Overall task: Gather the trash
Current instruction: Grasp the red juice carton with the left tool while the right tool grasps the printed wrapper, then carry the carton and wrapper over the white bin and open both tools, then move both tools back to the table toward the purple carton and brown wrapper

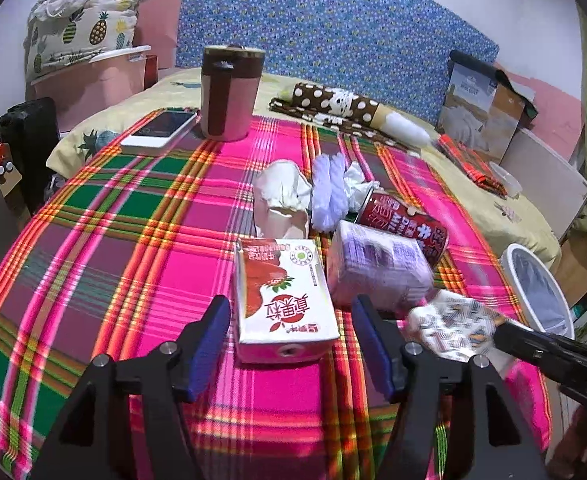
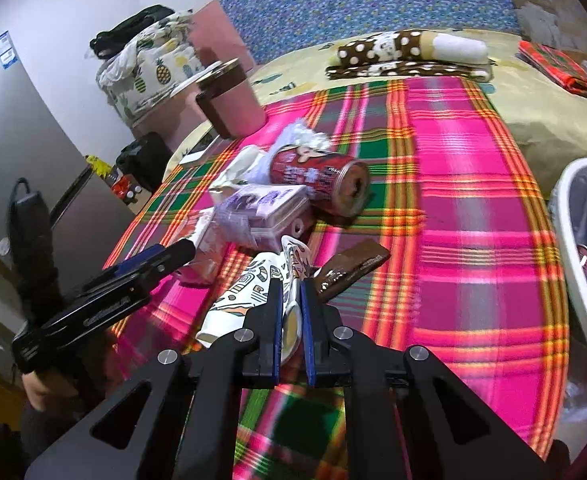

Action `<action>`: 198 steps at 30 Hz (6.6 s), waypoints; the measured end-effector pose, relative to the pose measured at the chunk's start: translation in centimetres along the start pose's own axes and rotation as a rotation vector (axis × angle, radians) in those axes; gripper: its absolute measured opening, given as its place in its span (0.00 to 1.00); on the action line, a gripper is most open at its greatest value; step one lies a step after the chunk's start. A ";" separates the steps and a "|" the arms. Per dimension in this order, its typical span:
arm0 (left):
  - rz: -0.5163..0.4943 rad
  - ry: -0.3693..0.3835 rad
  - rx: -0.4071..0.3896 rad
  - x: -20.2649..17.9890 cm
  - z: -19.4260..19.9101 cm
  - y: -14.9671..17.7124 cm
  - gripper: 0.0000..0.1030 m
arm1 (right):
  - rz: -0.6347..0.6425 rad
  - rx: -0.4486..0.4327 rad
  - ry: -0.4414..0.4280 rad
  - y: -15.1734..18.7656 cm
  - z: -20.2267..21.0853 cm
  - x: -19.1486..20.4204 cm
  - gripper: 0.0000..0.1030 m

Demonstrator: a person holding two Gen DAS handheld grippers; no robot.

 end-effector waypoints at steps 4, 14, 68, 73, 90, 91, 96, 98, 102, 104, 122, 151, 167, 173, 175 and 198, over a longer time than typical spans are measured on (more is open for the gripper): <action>0.002 -0.031 0.027 -0.1 -1.2 0.4 0.63 | -0.004 -0.012 0.005 -0.1 0.3 -0.4 0.11; -0.031 -0.090 0.013 -0.2 -0.2 1.2 0.56 | -0.011 -0.049 0.008 -0.3 1.4 -0.9 0.11; -0.358 0.303 0.008 -24.2 2.8 2.3 0.55 | -0.265 -0.282 0.239 1.4 13.3 -15.9 0.11; -0.381 0.335 0.025 -26.1 2.1 2.4 0.55 | -0.306 -0.295 0.275 1.9 14.2 -18.1 0.11; -0.452 0.426 0.093 -32.3 -1.5 3.8 0.56 | -0.355 -0.269 0.366 2.6 14.4 -22.6 0.11; -0.455 0.430 0.098 -32.5 -1.8 3.9 0.56 | -0.355 -0.264 0.370 2.5 14.3 -22.7 0.11; -0.465 0.445 0.127 -33.5 -3.0 4.3 0.56 | -0.350 -0.233 0.381 2.6 13.6 -23.2 0.11; -0.467 0.452 0.142 -33.8 -3.5 4.5 0.56 | -0.342 -0.213 0.383 2.7 13.2 -23.4 0.11; -0.478 0.466 0.159 -34.5 -4.1 4.8 0.56 | -0.339 -0.180 0.377 2.9 12.6 -23.5 0.13; -0.477 0.473 0.173 -34.8 -4.4 5.0 0.56 | -0.339 -0.171 0.380 3.0 12.5 -23.6 0.13; -0.451 0.488 0.127 -33.5 -2.3 4.1 0.64 | -0.317 -0.211 0.369 2.8 13.9 -22.1 0.27; -0.306 0.324 0.022 -21.0 2.8 3.2 0.64 | -0.164 -0.181 0.191 2.1 10.6 -12.2 0.28; -0.243 0.231 0.000 -14.4 3.2 3.3 0.64 | -0.089 -0.134 0.138 2.3 8.6 -8.3 0.28; -0.209 0.183 -0.007 -12.1 2.9 3.0 0.64 | -0.082 -0.118 0.122 2.3 7.6 -7.4 0.28; -0.198 0.166 -0.008 -11.3 2.8 2.8 0.64 | -0.080 -0.111 0.118 2.3 7.3 -7.2 0.28; -0.145 -0.008 -0.003 -7.7 -1.2 0.7 0.68 | -0.087 -0.055 0.104 1.8 4.6 -6.8 0.28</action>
Point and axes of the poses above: each gripper's, at about its wrist camera, not at the fingertips, and z roughly against the way its jaws point, x to its left, y to its underside, the point moved 8 cm from there along -z, roughly the way its jaws point
